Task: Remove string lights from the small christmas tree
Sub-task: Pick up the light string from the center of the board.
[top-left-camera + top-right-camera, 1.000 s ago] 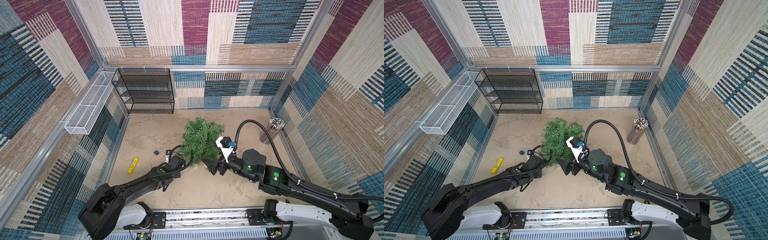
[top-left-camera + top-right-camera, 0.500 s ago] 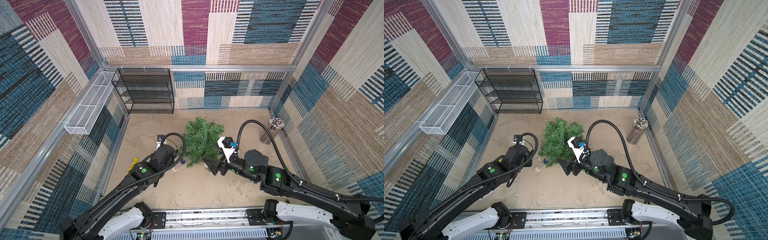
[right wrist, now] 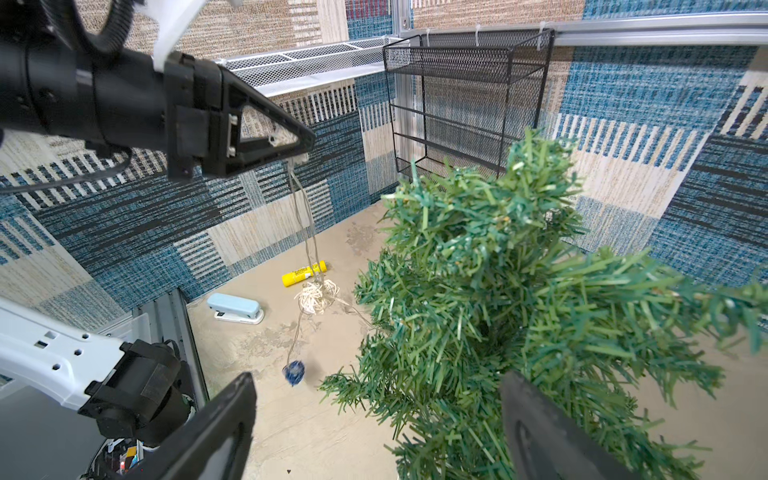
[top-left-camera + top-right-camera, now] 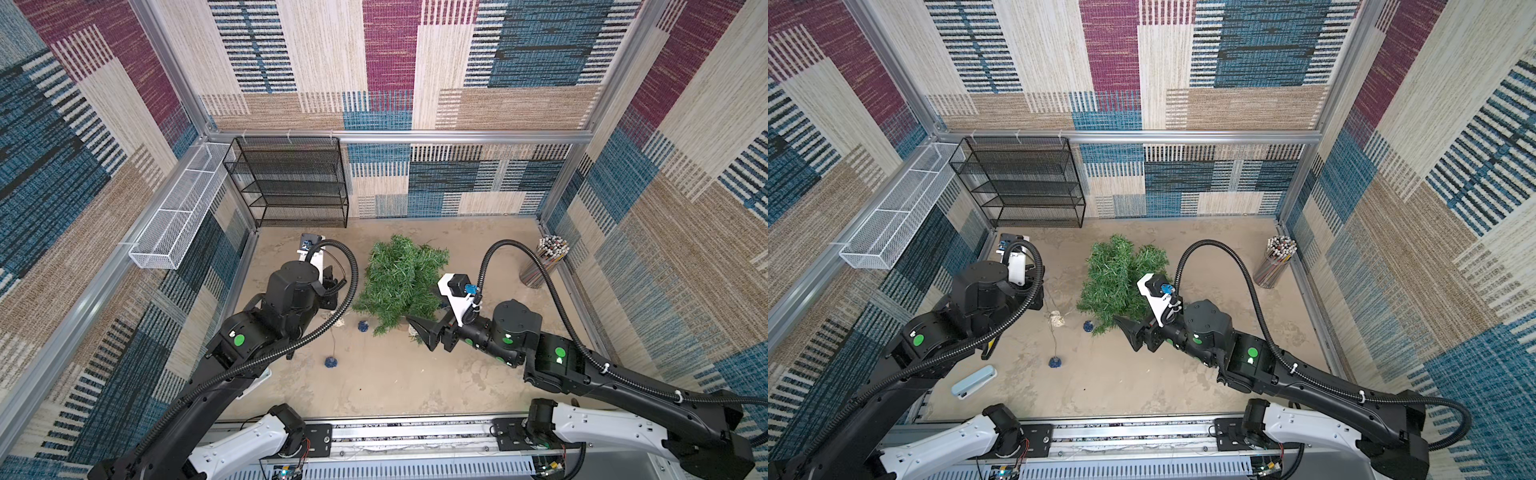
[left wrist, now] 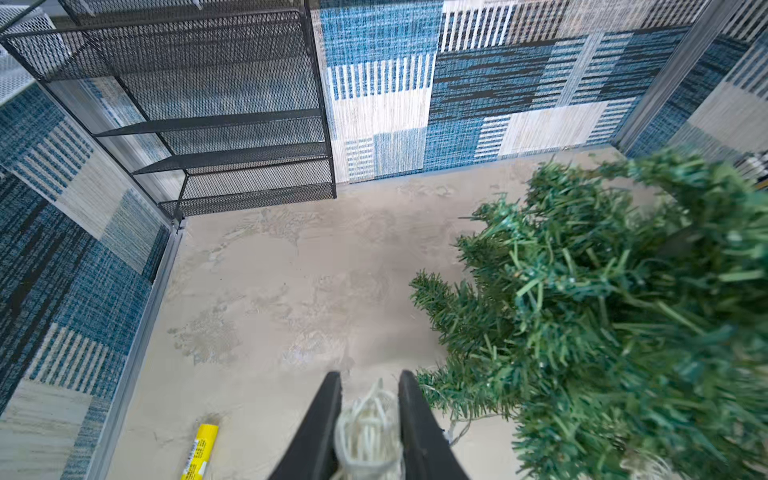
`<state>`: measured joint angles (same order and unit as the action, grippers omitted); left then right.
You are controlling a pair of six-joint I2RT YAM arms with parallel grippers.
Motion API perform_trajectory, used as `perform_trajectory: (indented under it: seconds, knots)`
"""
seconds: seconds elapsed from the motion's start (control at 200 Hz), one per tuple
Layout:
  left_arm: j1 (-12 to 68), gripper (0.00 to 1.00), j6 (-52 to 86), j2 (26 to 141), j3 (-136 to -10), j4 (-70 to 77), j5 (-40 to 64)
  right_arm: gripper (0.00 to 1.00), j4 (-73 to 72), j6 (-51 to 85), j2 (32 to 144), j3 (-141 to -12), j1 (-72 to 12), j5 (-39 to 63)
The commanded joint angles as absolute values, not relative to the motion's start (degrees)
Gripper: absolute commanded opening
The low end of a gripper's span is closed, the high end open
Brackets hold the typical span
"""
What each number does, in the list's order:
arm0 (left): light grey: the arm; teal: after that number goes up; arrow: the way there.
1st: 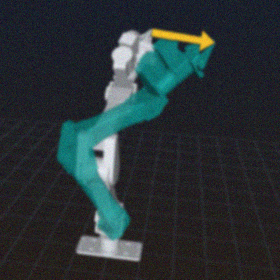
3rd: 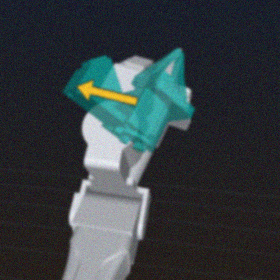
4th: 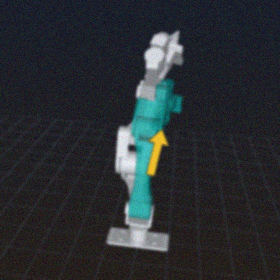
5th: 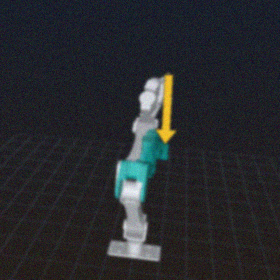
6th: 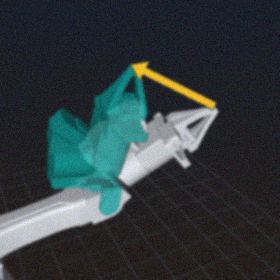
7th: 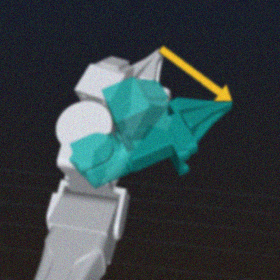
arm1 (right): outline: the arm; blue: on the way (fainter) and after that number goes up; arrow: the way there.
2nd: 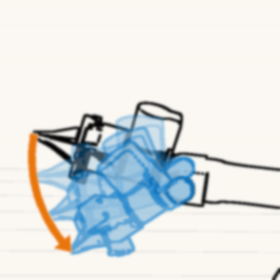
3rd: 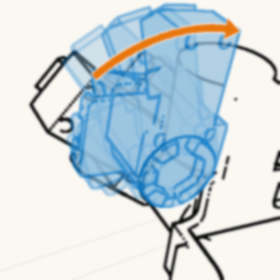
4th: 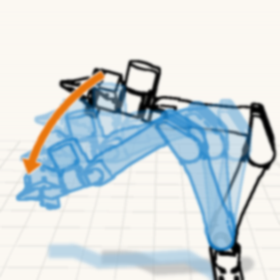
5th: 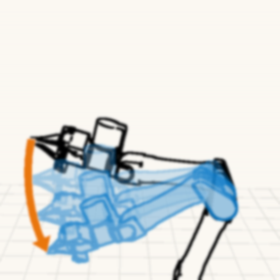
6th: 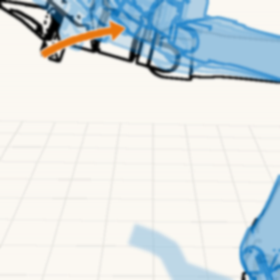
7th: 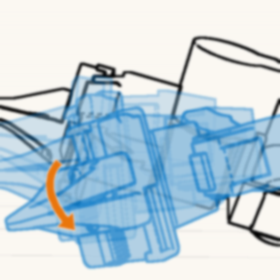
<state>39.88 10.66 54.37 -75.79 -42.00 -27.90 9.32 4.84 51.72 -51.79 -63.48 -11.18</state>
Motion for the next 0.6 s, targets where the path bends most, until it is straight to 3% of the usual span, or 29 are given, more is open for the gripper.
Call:
perform_trajectory:
  seconds: [0.0,0.596]
  knots:
    - [39.8,0.27,5.47,55.49,-79.61,-42.65,-26.2,0.93,8.7,4.48,51.63,-51.93,-63.62,-12.22]
    - [39.81,0.27,-4.15,65.95,-100.05,-43.89,-29.27,0.93,10.06,3.7,51.81,-53.45,-63.68,-12.74]
